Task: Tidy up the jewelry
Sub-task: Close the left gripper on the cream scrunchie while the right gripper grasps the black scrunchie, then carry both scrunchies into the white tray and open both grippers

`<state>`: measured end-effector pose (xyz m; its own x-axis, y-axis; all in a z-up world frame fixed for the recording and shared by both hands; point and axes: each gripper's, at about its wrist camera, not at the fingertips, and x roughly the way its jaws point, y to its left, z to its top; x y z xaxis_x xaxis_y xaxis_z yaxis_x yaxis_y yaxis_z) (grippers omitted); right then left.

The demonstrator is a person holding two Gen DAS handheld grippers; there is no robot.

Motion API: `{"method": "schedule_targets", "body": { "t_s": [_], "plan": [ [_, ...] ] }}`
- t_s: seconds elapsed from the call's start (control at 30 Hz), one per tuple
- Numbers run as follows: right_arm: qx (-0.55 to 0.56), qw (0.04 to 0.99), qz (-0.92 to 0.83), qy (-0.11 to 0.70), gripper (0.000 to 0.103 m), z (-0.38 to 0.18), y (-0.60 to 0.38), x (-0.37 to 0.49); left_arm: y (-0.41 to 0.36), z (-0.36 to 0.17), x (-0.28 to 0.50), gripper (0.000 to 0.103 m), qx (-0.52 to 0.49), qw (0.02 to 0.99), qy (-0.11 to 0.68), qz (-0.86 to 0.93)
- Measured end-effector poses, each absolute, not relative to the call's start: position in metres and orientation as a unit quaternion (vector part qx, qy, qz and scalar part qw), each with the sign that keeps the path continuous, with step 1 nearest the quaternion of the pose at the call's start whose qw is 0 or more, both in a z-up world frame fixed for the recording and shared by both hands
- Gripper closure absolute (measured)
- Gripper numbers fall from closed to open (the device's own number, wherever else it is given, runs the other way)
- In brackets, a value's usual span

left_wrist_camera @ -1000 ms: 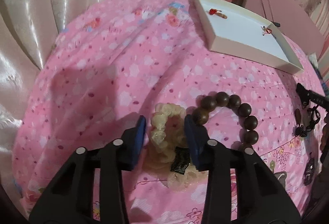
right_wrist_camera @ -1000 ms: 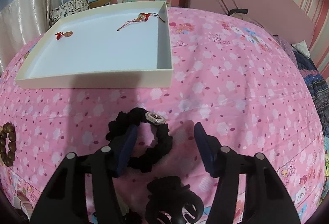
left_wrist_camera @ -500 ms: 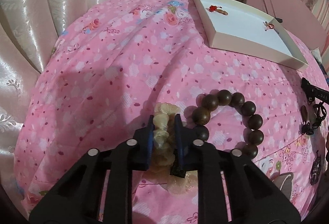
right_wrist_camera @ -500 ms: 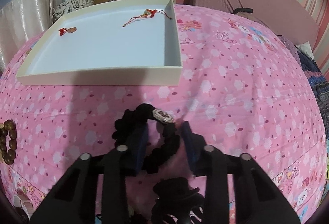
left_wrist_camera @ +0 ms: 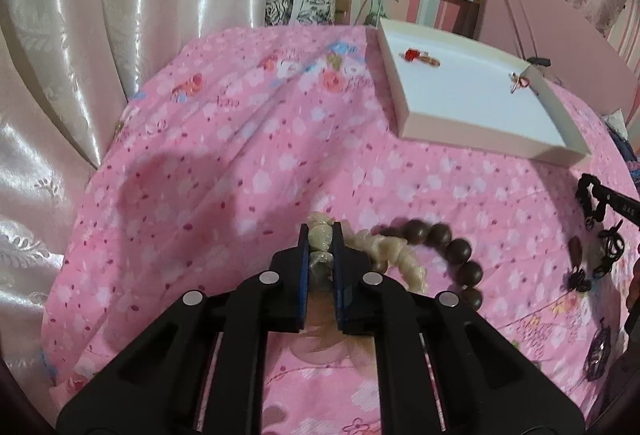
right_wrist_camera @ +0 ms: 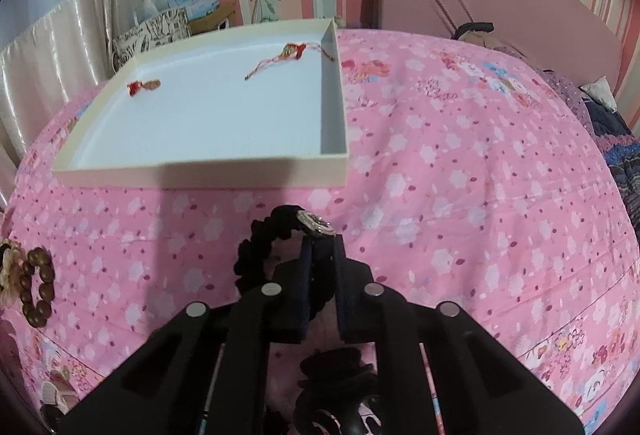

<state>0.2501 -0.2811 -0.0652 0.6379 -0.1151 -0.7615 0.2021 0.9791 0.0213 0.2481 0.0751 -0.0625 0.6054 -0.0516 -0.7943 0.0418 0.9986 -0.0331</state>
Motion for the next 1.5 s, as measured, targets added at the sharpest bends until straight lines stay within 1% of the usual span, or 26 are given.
{"method": "schedule_targets", "body": {
  "t_s": [0.17, 0.4, 0.53, 0.7, 0.9, 1.1, 1.23, 1.33, 1.5],
  "plan": [
    [0.057, 0.911, -0.086, 0.399, 0.093, -0.054, -0.283, 0.248, 0.070, -0.049, 0.255, 0.096, -0.014, 0.904, 0.426, -0.041],
    [0.056, 0.923, -0.074, 0.374, 0.094, -0.029, -0.277, 0.250, 0.038, -0.012, 0.266, 0.097, 0.013, 0.918, 0.390, -0.065],
    [0.059, 0.929, -0.065, 0.358, 0.093, -0.008, -0.275, 0.261, 0.010, 0.013, 0.281, 0.097, 0.020, 0.923, 0.372, -0.095],
    [0.058, 0.936, -0.060, 0.343, 0.094, 0.010, -0.273, 0.290, -0.020, 0.020, 0.312, 0.097, 0.018, 0.921, 0.371, -0.114],
    [0.057, 0.937, -0.064, 0.338, 0.094, 0.014, -0.274, 0.335, -0.051, 0.004, 0.370, 0.097, 0.017, 0.908, 0.399, -0.125],
    [0.044, 0.930, -0.075, 0.357, 0.094, -0.004, -0.279, 0.383, -0.072, -0.022, 0.432, 0.096, 0.018, 0.896, 0.429, -0.117],
    [0.057, 0.921, -0.072, 0.379, 0.094, -0.021, -0.287, 0.411, -0.077, -0.045, 0.466, 0.096, 0.018, 0.883, 0.456, -0.112],
    [0.050, 0.918, -0.071, 0.387, 0.094, -0.027, -0.287, 0.424, -0.080, -0.060, 0.479, 0.096, 0.018, 0.872, 0.475, -0.119],
    [0.039, 0.912, -0.081, 0.400, 0.094, -0.035, -0.287, 0.438, -0.081, -0.075, 0.492, 0.096, 0.028, 0.868, 0.485, -0.103]
  ]
}}
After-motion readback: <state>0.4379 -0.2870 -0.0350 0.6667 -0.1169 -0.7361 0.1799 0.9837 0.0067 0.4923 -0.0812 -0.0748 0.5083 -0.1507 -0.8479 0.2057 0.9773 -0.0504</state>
